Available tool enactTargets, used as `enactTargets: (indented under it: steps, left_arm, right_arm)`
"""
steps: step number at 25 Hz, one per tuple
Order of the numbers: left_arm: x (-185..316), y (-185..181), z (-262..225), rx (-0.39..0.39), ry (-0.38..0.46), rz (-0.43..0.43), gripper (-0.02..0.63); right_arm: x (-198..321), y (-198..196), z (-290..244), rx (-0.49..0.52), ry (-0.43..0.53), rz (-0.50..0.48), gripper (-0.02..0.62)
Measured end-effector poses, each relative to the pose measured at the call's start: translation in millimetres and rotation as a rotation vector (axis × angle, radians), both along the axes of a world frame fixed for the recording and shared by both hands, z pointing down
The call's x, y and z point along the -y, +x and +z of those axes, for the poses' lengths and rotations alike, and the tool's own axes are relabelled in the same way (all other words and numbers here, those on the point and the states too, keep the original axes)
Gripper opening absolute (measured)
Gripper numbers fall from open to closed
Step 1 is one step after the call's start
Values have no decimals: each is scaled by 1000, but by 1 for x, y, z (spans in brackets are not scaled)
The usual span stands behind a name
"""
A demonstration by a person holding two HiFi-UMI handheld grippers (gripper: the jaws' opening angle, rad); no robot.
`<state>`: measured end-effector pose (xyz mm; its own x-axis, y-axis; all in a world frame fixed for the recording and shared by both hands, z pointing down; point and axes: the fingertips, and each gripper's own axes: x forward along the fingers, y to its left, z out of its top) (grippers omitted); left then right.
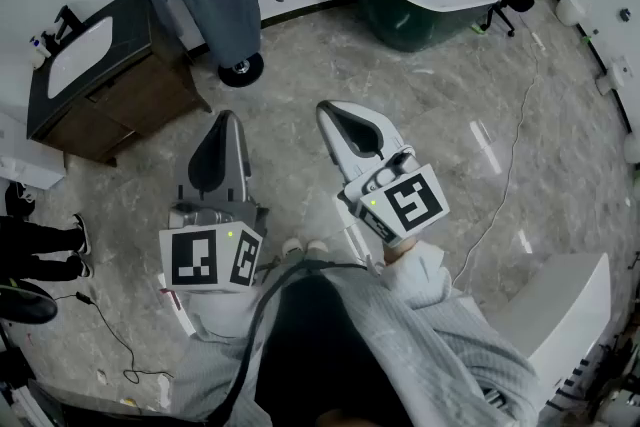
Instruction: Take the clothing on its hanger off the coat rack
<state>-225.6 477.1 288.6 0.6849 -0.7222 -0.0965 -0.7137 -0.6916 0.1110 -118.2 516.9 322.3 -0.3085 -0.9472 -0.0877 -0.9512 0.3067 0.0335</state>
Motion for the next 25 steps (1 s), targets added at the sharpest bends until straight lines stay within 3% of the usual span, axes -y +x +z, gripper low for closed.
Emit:
enactTargets:
  steps: [14,22,25]
  left_arm:
    - [-16,19,-9,7,24,-1,5]
    - [-10,32,-2,23,27,-12,5]
    - [-8,42,5,27,18,-18,5]
  right_arm:
    - [-11,18,-4,11,6,2,2]
    - [-1,21,2,0,1,-34,2]
    - [0,27,-1,13,39,-65,2]
